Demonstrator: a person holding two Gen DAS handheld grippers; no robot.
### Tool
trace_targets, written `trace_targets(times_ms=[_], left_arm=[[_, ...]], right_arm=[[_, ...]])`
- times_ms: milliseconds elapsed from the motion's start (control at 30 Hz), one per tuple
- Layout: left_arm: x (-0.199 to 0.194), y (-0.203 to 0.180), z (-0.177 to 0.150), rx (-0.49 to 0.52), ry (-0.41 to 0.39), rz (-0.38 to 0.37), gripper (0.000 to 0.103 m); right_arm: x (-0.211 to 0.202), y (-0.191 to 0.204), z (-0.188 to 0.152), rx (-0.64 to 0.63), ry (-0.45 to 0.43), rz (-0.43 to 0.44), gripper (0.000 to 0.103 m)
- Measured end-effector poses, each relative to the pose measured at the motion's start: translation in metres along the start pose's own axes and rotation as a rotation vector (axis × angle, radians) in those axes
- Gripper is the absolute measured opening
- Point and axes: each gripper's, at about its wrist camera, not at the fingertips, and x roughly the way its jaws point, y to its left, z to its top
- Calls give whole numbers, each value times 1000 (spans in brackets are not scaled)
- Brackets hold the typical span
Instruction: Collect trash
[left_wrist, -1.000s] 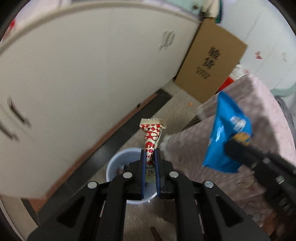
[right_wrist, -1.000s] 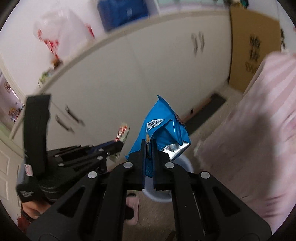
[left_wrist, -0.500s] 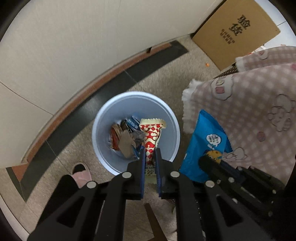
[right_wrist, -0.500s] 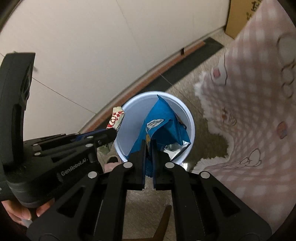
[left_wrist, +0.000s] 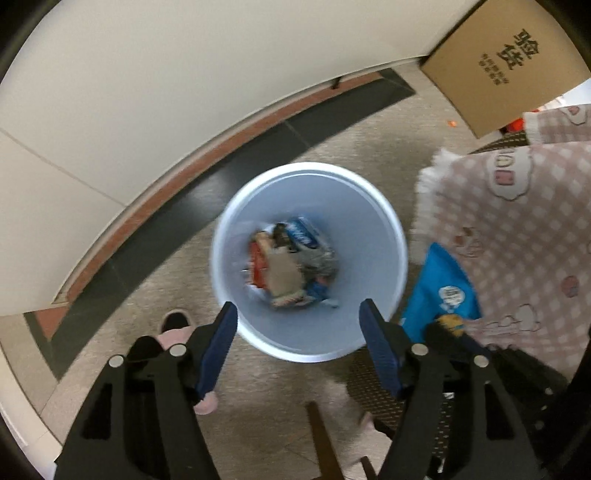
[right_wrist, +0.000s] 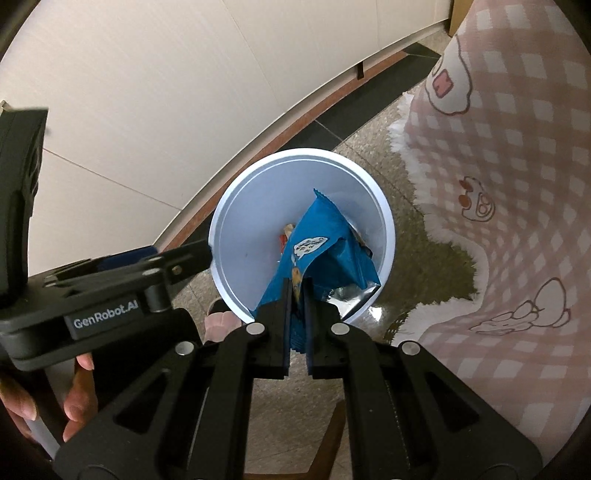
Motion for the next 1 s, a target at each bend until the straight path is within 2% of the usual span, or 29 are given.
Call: trace_targets(times_ms=[67, 267, 367, 400, 467, 533, 800, 1000], left_arm=[[-1, 9, -3, -20, 2, 34, 70], [-8, 25, -7, -49, -17, 61, 71], [-15, 30, -9, -67, -30, 65, 74], [-18, 32, -10, -72, -33, 65, 74], [-22, 33, -10, -81, -40, 56, 74], [-26, 34, -10, -86, -49, 39, 74], [-59, 27, -15, -69, -117, 34, 74], [-117, 14, -31, -21, -231, 35, 74]], right_arm=[[4, 0, 2, -1, 1, 2, 9], [1, 10, 4, -12, -9, 14, 9], [-2, 14, 6, -19, -26, 20, 19], [-3, 15, 8, -18, -37, 19, 26], [-6, 14, 10, -20, -53, 25, 33], [-14, 16, 11, -22, -76, 14, 47], [-46, 21, 7, -40, -123, -41, 48], [-108, 34, -3, -72, -212, -102, 56]])
